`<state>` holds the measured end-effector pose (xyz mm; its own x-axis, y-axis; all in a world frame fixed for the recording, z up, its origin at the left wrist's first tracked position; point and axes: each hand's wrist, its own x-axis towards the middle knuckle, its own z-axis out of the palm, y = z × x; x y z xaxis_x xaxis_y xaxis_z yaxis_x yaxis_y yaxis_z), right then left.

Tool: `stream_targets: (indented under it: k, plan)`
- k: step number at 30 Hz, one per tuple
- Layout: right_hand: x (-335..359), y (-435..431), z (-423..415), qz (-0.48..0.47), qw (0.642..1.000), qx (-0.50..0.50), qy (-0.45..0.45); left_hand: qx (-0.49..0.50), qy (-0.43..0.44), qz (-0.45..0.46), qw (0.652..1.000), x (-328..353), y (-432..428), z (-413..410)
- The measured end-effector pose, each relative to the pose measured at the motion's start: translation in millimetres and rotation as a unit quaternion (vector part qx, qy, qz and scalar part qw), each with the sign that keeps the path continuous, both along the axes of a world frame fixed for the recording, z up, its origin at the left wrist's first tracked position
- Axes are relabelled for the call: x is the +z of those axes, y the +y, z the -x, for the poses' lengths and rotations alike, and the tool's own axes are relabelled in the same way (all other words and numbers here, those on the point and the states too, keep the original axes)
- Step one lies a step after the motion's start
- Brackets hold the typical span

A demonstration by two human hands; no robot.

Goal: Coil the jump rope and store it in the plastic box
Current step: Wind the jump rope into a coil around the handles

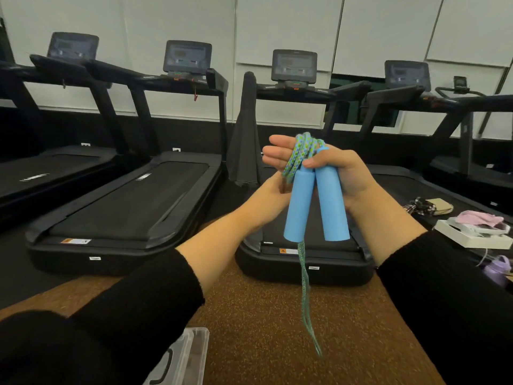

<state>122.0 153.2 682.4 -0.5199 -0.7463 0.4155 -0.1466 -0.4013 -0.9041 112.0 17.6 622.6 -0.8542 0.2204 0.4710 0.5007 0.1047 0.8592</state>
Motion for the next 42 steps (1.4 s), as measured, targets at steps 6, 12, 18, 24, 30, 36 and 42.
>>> stream_targets:
  k: [6,12,18,24,30,36,42]
  plan:
    - [4.8,-1.3,5.0,0.02,1.0,0.0,-0.01,0.014,0.004,0.047,0.999,-4.6,2.8,-7.1]
    - [1.7,6.0,21.3,0.005,0.998,-0.042,-0.04,-0.001,-0.038,0.184,0.982,-14.2,-9.9,-16.7]
    - [-11.0,8.8,29.2,-0.069,0.993,-0.089,-0.032,0.026,0.012,0.398,0.917,16.0,-31.0,-26.6]
    - [-39.1,8.3,31.0,-0.118,0.984,-0.128,-0.033,-0.027,-0.082,0.428,0.899,35.6,-37.1,-40.6]
    - [-69.3,10.8,18.8,-0.188,0.976,-0.108,-0.003,-0.149,-0.329,0.171,0.917,40.0,-48.0,-51.1]
    - [-79.2,10.2,15.7,-0.215,0.97,-0.109,-0.01,-0.192,-0.382,0.003,0.904,26.6,-56.4,-50.8]
    - [-85.9,11.2,13.5,-0.252,0.964,-0.081,0.037,-0.235,-0.371,-0.034,0.898,25.8,-62.2,-48.8]
